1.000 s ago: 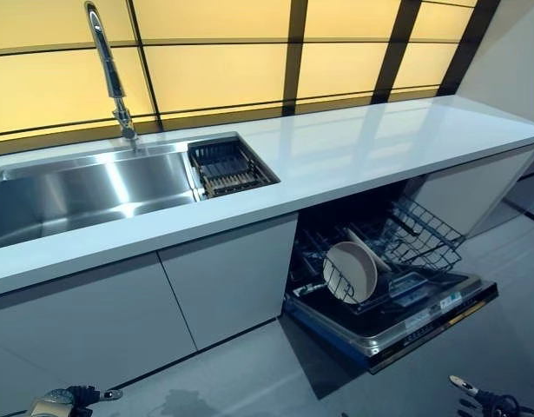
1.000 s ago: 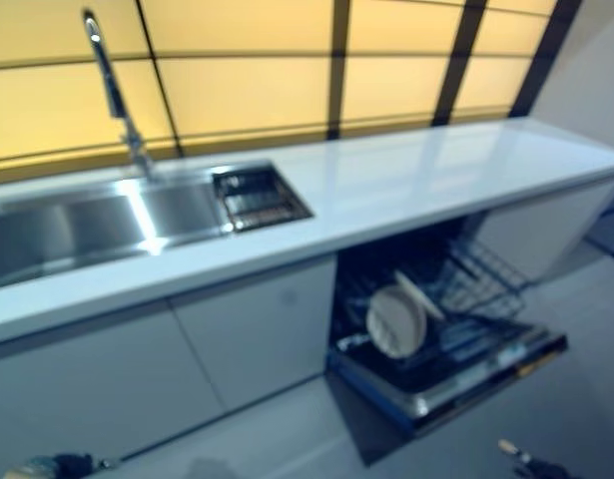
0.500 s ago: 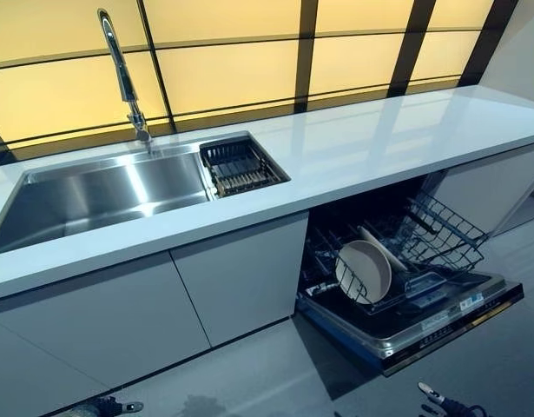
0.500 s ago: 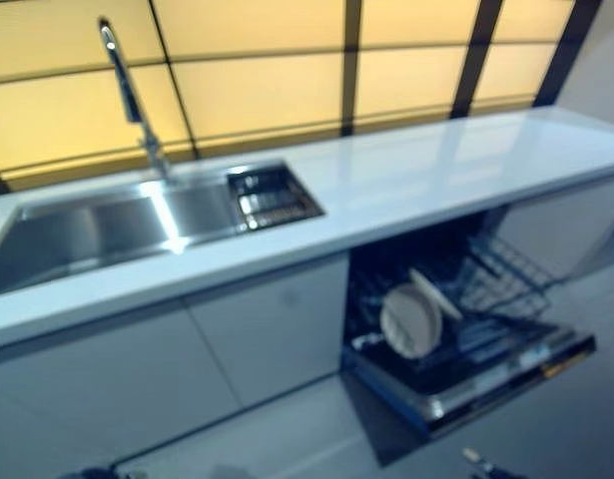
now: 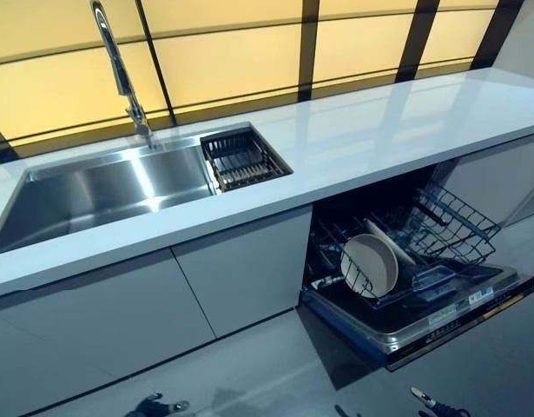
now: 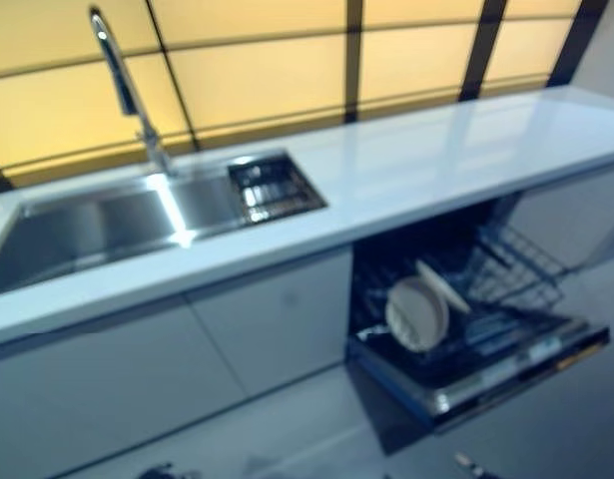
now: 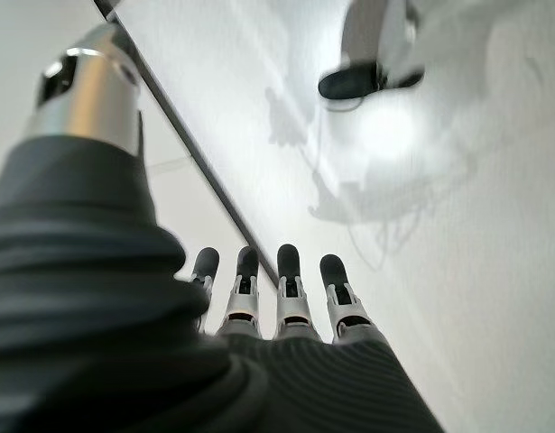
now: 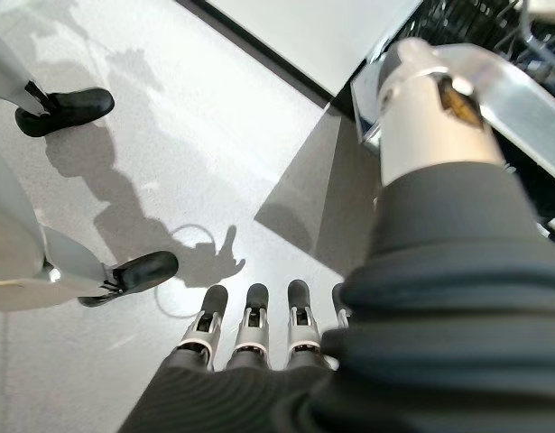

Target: Take plates into dishwasher

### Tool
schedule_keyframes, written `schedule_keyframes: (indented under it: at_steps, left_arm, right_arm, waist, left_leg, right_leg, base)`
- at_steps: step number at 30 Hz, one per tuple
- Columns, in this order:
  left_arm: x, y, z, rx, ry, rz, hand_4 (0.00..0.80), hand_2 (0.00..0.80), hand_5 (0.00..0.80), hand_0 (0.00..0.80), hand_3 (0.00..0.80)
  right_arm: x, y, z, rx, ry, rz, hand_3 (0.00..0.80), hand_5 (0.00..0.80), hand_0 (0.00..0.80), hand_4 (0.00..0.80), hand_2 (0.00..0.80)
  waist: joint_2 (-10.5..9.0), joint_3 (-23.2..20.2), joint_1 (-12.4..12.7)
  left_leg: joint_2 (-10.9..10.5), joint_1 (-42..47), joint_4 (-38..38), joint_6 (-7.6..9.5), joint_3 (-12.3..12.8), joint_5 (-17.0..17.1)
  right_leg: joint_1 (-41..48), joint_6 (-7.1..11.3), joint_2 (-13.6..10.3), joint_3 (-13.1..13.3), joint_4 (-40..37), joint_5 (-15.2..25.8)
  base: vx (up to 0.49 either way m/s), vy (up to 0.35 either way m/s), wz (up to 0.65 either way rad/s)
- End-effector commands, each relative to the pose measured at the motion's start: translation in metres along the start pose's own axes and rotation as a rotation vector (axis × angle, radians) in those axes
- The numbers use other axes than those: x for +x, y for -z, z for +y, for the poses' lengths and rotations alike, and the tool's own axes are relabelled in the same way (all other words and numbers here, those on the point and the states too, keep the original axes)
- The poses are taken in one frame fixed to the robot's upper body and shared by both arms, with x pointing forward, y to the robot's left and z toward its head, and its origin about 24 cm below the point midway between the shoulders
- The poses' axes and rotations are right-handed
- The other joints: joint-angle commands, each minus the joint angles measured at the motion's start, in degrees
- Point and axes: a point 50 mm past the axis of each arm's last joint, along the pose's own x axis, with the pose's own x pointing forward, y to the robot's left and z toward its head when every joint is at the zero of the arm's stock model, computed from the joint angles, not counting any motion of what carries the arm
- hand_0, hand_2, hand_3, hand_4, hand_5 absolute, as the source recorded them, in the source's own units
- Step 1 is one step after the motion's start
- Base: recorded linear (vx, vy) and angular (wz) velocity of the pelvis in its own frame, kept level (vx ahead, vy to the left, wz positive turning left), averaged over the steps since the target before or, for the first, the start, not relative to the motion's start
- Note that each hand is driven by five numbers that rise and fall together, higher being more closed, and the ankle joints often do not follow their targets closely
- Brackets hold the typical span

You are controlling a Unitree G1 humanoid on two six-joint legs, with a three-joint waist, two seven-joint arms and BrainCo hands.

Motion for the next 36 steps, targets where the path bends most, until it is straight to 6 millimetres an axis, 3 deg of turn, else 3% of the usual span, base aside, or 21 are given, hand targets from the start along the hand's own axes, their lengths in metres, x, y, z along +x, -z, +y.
schedule_keyframes:
  at_steps: [1,4,7,9,11,17,28,36]
  left_arm:
    - [0.003,-0.028,0.020,-0.032,-0.122,-0.091,0.000,0.000,0.000,0.000,0.000]
    - [0.004,-0.027,0.022,-0.159,-0.119,-0.006,0.000,0.000,0.000,0.000,0.000]
    - [0.004,-0.007,0.020,-0.302,-0.140,0.056,0.000,0.000,0.000,0.000,0.000]
    - [0.003,-0.004,0.021,-0.347,-0.144,0.079,0.000,0.000,0.000,0.000,0.000]
    - [0.002,-0.001,0.025,-0.428,-0.148,0.117,0.000,0.000,0.000,0.000,0.000]
    - [0.003,-0.014,0.039,-0.582,-0.148,0.133,0.000,0.000,0.000,0.000,0.000]
    - [0.005,-0.036,0.035,-0.633,-0.101,0.115,0.000,0.000,0.000,0.000,0.000]
    - [0.004,-0.036,0.039,-0.623,-0.105,0.128,0.000,0.000,0.000,0.000,0.000]
  right_arm:
    - [0.001,-0.024,0.017,-0.002,-0.059,-0.107,0.000,0.000,0.000,0.000,0.000]
    - [0.000,-0.037,0.023,0.003,-0.078,-0.151,0.000,0.000,0.000,0.000,0.000]
    - [0.000,-0.047,0.036,0.013,-0.114,-0.208,0.000,0.000,0.000,0.000,0.000]
    - [0.000,-0.055,0.043,0.013,-0.114,-0.224,0.000,0.000,0.000,0.000,0.000]
    - [-0.006,-0.076,0.048,0.016,-0.108,-0.272,0.000,0.000,0.000,0.000,0.000]
    - [-0.018,-0.117,0.065,0.033,-0.123,-0.390,0.000,0.000,0.000,0.000,0.000]
    - [-0.043,-0.166,0.074,0.114,-0.188,-0.538,0.000,0.000,0.000,0.000,0.000]
    - [-0.070,-0.204,0.094,0.082,-0.272,-0.698,0.000,0.000,0.000,0.000,0.000]
  waist:
    - [-0.89,3.87,0.11]
    - [-0.73,4.95,0.18]
    - [-0.69,6.54,0.19]
    - [-0.42,7.24,0.31]
    - [0.61,8.49,0.79]
    - [1.89,12.74,1.32]
    - [3.02,16.28,1.83]
    - [3.10,16.64,2.21]
  left_leg:
    - [-2.25,0.13,-0.25,5.05,2.99,-1.80]
    - [-2.34,-0.67,-0.25,5.09,2.62,-1.58]
    - [-2.12,-1.80,-0.25,5.01,2.52,-1.25]
    - [-2.14,-2.12,-0.25,4.96,2.25,-1.03]
    - [-2.17,-2.88,-0.10,4.90,1.85,-0.70]
    - [-2.34,-7.68,4.15,5.10,2.36,-0.33]
    - [-3.76,-16.77,17.14,5.71,2.75,-3.12]
    - [-4.25,-18.22,22.53,6.46,2.90,-5.35]
  right_leg:
    - [-4.94,-0.57,-1.19,1.25,6.76,0.20]
    - [-5.91,-0.73,-1.06,1.49,6.98,0.35]
    - [-7.35,-1.06,-0.78,1.78,7.68,0.23]
    - [-7.83,-1.33,-0.66,1.76,8.15,0.05]
    - [-8.92,-1.81,-0.64,1.39,9.35,-0.52]
    - [-14.59,-2.91,-0.92,0.28,16.02,-2.52]
    - [-23.36,-4.37,-2.47,-0.85,29.32,-6.42]
    - [-25.44,-4.80,-3.58,-0.41,36.10,-8.83]
  base:
    - [-0.031,-0.057,0.01]
    - [-0.074,-0.103,0.01]
    - [-0.081,-0.081,0.00]
    - [-0.045,-0.030,-0.01]
    - [-0.068,0.001,0.00]
    - [-0.130,-0.027,0.05]
    - [-0.090,-0.006,0.09]
    - [-0.010,-0.002,0.03]
